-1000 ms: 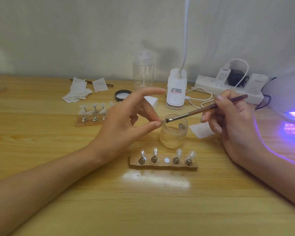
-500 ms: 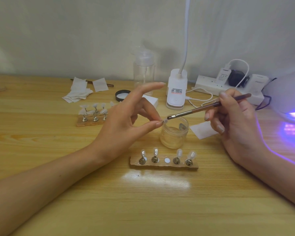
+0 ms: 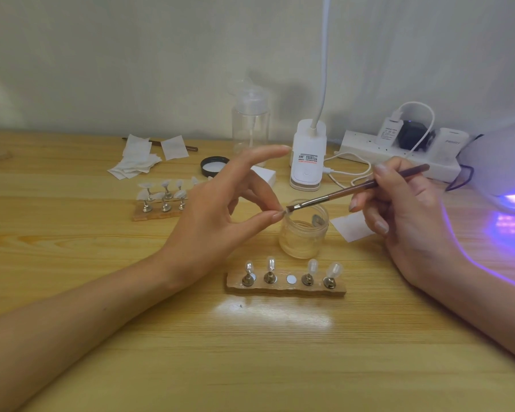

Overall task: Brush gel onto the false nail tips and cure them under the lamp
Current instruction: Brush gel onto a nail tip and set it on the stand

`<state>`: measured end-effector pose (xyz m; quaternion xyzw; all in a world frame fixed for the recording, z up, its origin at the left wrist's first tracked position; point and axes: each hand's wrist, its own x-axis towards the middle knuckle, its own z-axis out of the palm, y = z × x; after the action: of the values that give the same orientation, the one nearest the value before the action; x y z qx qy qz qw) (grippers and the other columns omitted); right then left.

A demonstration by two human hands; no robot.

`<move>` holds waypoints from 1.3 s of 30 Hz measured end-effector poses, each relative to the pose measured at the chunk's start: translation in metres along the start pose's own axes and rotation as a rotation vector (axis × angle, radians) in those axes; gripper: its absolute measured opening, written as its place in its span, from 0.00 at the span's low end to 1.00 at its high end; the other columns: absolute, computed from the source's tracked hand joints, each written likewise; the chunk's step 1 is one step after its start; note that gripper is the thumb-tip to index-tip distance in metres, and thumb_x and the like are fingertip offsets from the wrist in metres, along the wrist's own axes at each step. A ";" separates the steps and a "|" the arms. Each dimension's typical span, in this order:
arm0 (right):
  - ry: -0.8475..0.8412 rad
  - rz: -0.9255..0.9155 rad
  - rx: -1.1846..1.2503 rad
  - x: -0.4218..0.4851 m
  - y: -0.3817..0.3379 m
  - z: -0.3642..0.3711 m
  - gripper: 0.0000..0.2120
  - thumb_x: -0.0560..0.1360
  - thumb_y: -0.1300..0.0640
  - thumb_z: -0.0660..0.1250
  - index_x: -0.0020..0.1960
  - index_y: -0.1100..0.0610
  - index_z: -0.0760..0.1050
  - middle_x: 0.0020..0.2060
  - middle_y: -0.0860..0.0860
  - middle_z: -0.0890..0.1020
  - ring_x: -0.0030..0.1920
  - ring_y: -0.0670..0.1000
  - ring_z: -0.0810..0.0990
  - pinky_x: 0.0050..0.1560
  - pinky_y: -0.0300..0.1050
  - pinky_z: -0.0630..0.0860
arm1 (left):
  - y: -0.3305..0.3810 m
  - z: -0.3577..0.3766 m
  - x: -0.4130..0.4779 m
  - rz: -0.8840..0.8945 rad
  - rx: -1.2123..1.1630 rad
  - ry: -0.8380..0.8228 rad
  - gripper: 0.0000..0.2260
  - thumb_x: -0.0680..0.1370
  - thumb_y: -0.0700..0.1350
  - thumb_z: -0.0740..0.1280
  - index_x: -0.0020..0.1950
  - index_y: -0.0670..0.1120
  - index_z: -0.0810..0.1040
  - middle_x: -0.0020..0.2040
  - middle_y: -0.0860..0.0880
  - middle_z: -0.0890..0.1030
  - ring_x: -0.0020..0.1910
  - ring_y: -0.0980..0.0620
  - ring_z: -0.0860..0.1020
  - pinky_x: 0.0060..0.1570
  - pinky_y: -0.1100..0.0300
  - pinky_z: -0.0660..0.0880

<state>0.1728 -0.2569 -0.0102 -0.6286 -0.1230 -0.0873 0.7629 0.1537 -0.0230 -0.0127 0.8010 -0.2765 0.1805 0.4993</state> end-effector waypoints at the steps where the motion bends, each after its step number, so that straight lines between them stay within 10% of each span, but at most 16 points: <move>1: 0.025 0.006 -0.003 0.000 0.000 -0.001 0.13 0.82 0.54 0.61 0.38 0.52 0.67 0.29 0.54 0.81 0.19 0.46 0.63 0.24 0.34 0.62 | 0.000 0.000 0.000 0.002 0.002 0.000 0.28 0.76 0.41 0.74 0.74 0.51 0.69 0.42 0.57 0.84 0.48 0.52 0.83 0.38 0.60 0.68; 39: -0.041 -0.017 0.040 0.001 0.000 0.000 0.12 0.77 0.48 0.65 0.40 0.52 0.67 0.31 0.54 0.82 0.19 0.44 0.63 0.23 0.32 0.62 | -0.002 -0.001 0.001 0.057 0.036 -0.003 0.25 0.77 0.39 0.74 0.72 0.50 0.72 0.43 0.56 0.84 0.47 0.55 0.82 0.40 0.67 0.67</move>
<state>0.1732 -0.2572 -0.0096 -0.6139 -0.1457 -0.0783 0.7719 0.1557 -0.0214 -0.0136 0.8020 -0.2964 0.1985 0.4790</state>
